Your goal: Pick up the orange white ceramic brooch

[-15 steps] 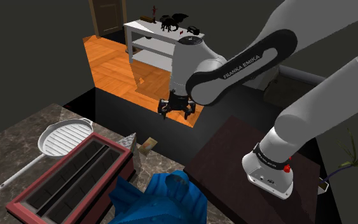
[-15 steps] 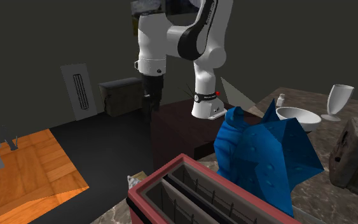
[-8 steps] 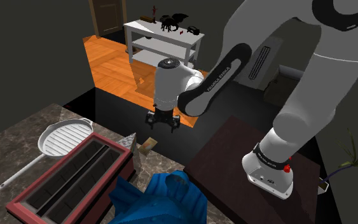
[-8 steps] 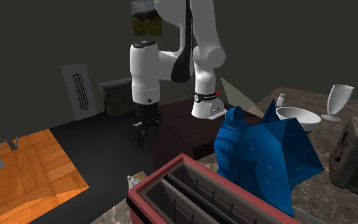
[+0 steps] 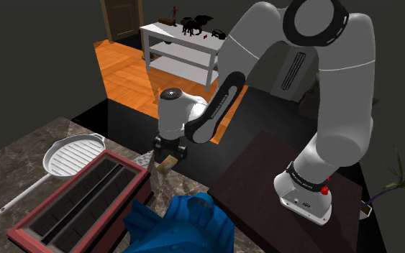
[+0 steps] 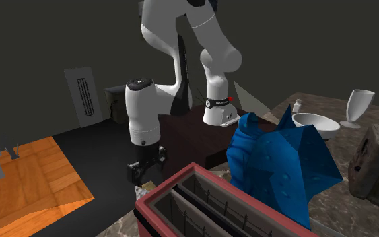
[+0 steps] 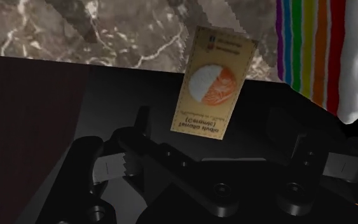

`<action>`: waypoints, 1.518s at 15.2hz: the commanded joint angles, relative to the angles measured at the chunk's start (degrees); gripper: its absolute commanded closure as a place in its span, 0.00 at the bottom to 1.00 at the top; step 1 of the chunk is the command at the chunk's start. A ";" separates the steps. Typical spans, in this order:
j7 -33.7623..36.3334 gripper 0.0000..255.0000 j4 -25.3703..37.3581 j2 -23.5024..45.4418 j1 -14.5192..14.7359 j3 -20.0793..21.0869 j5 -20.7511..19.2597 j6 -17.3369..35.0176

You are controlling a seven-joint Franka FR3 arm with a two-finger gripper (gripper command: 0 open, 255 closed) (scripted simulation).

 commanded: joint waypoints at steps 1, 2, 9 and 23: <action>2.51 0.00 2.45 3.15 1.90 -2.04 -0.96 0.75; 2.88 0.00 2.77 3.88 2.36 -2.62 -1.45 1.21; 4.79 0.00 4.73 8.02 4.83 -5.69 -3.95 3.68; 3.80 1.00 3.63 5.79 3.51 -4.05 -2.67 2.36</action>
